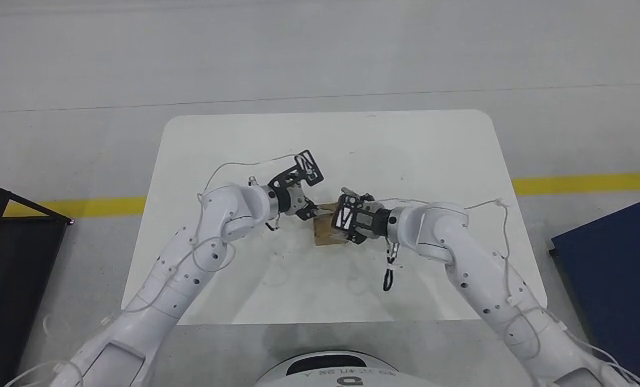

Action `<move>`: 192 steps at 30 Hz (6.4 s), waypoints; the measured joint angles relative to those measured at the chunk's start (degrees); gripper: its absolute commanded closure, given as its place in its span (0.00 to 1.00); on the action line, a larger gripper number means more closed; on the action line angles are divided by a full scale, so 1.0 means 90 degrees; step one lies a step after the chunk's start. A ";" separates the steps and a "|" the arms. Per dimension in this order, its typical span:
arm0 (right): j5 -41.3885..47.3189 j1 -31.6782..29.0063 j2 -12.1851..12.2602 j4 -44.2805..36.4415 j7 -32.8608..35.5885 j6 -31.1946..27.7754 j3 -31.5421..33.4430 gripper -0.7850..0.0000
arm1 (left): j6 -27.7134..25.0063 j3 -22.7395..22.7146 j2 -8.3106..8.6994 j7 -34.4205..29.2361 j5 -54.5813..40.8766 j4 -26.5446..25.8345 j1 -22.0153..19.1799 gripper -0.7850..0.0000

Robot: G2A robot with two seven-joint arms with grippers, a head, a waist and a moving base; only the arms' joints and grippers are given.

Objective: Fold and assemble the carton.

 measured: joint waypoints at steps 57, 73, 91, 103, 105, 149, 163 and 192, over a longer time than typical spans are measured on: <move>-0.0678 0.1092 0.0008 0.0248 -0.0407 -0.1352 -0.0570 1.00 | -0.0916 -0.2635 0.0548 0.1478 -0.1331 -0.0544 0.1522 0.00; -0.1043 0.0546 0.0067 -0.0328 -0.0740 -0.0367 -0.0366 0.35 | -0.0916 -0.2635 0.0548 0.1478 -0.1330 -0.0544 0.1522 0.00; -0.1375 0.0668 -0.0184 -0.0173 0.0109 0.0962 -0.0982 0.65 | -0.0916 -0.2635 0.0548 0.1478 -0.1330 -0.0544 0.1522 0.00; -0.2368 0.0306 -0.0218 -0.0498 0.0233 0.1968 -0.1045 1.00 | -0.0916 -0.2635 0.0548 0.1478 -0.1330 -0.0544 0.1522 0.00; -0.2458 0.0259 -0.0230 -0.0540 0.0280 0.2023 -0.1069 1.00 | -0.0916 -0.2635 0.0548 0.1478 -0.1330 -0.0544 0.1522 0.00; -0.1036 -0.0732 -0.0136 -0.0589 -0.2004 0.1287 0.0289 0.08 | -0.0916 -0.2635 0.0548 0.1478 -0.1330 -0.0544 0.1522 0.00; 0.0495 -0.0336 -0.0217 0.0685 -0.1601 0.1383 0.0567 0.16 | -0.1411 -0.2503 0.0597 0.1179 -0.1003 -0.1048 0.1575 0.00; 0.1393 -0.0258 -0.0251 0.1136 -0.1470 0.1211 0.0763 0.29 | -0.0973 -0.1044 0.0498 -0.0181 -0.0190 -0.0464 0.0356 0.00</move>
